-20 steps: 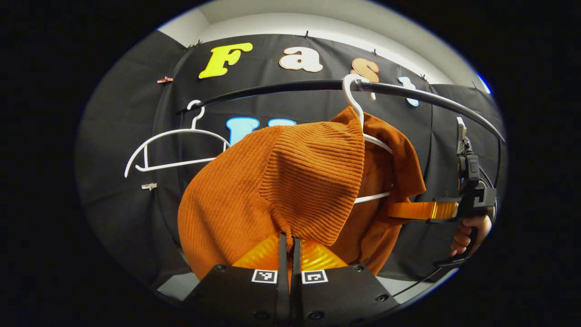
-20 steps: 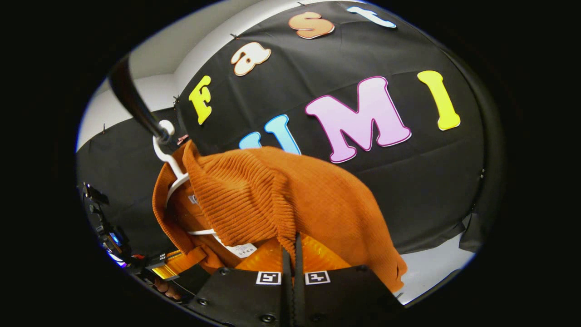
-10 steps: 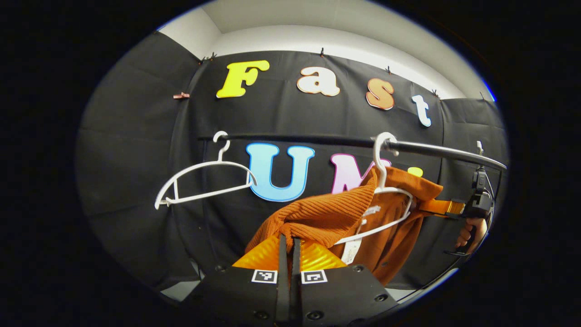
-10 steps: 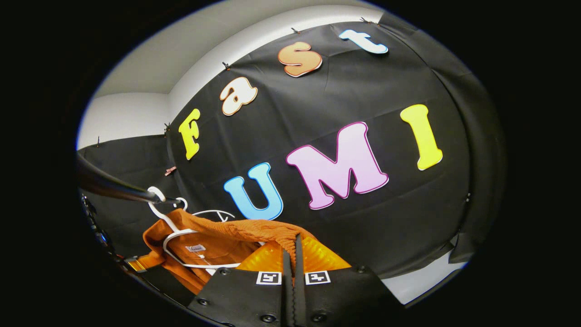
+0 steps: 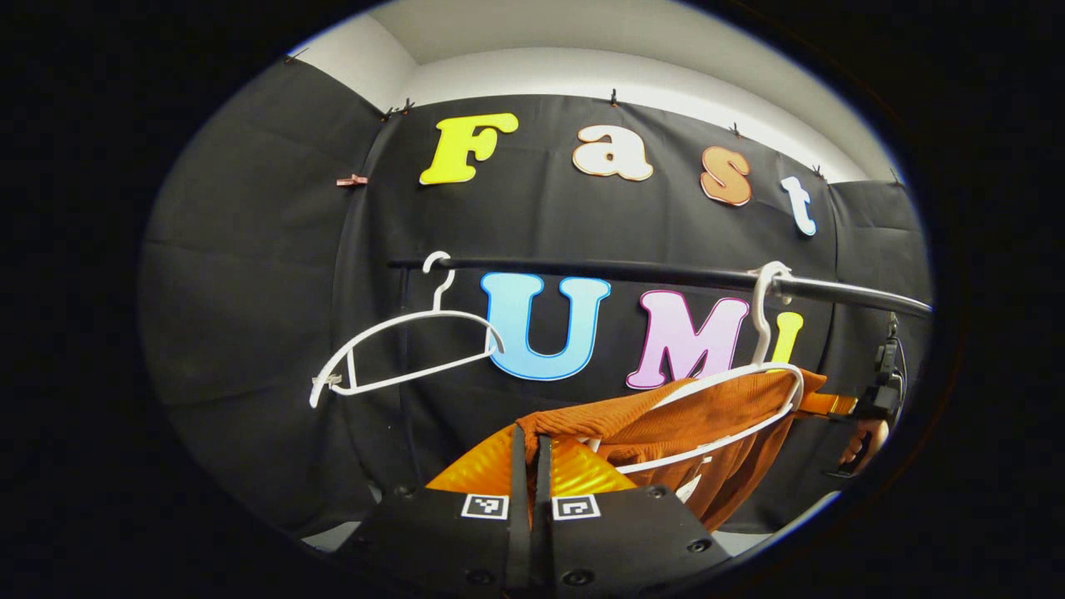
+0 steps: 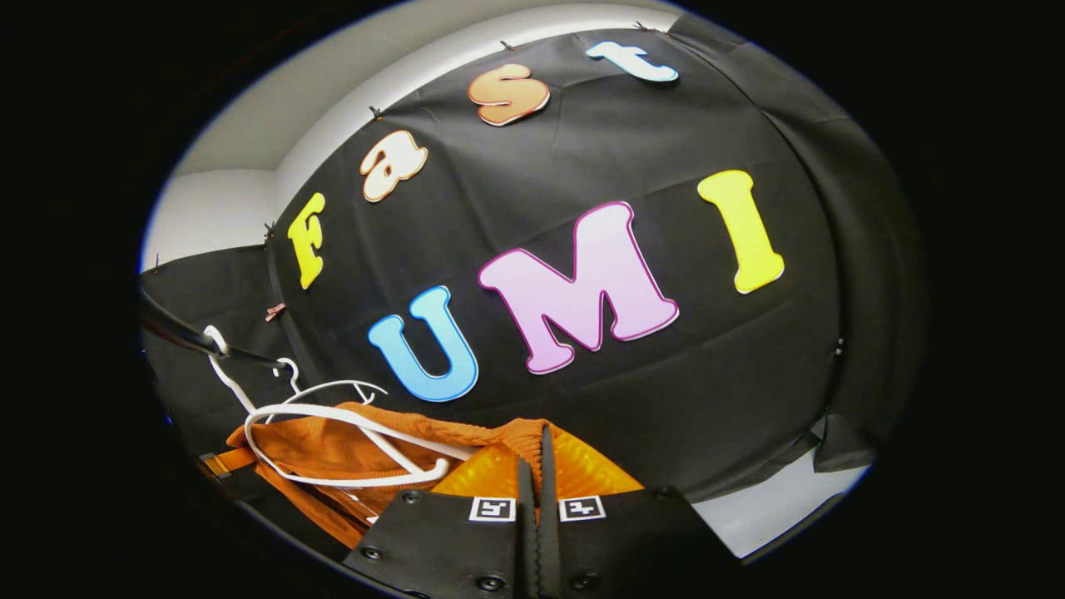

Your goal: Grasp the clothes on the hanger with both hands and then place them into the laundry hamper below.

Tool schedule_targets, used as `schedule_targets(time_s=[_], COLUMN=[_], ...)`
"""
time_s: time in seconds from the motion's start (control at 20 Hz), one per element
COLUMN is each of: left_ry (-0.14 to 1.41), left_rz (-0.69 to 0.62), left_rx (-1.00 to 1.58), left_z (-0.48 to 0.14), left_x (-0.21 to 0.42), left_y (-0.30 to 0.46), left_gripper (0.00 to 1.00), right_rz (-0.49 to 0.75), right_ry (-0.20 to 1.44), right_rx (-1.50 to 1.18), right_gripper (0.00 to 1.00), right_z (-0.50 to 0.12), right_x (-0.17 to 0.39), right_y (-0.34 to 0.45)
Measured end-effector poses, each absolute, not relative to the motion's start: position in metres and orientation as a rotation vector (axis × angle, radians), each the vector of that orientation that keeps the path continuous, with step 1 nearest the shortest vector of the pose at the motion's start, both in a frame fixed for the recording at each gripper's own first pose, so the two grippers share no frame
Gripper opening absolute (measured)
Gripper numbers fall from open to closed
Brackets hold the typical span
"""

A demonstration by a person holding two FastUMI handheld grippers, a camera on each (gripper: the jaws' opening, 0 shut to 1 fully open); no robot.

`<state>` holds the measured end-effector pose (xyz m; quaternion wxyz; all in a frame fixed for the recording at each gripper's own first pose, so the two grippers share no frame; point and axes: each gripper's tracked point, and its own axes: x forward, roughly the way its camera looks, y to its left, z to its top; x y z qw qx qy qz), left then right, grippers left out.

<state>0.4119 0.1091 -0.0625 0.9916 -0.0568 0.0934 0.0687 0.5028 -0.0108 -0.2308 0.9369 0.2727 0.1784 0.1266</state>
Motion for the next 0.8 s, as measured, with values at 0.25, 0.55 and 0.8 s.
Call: schedule_targets(time_s=[0.25, 0.55, 0.8], left_ry=[0.236, 0.322, 0.408], left_rz=[0.173, 0.215, 0.235], left_rx=[-0.097, -0.129, -0.146], left_z=[-0.09, -0.131, -0.172], left_x=[0.41, 0.394, 0.374], left_y=[0.118, 0.136, 0.14], left_gripper=[0.05, 0.05, 0.05], right_rz=[0.272, 0.338, 0.399], right_ry=[0.44, 0.48, 0.497], right_rx=[0.601, 0.658, 0.727], right_gripper=[0.04, 0.05, 0.04], right_z=[-0.261, -0.281, -0.294], right_x=[0.484, 0.447, 0.415], right_y=[-0.001, 0.025, 0.044])
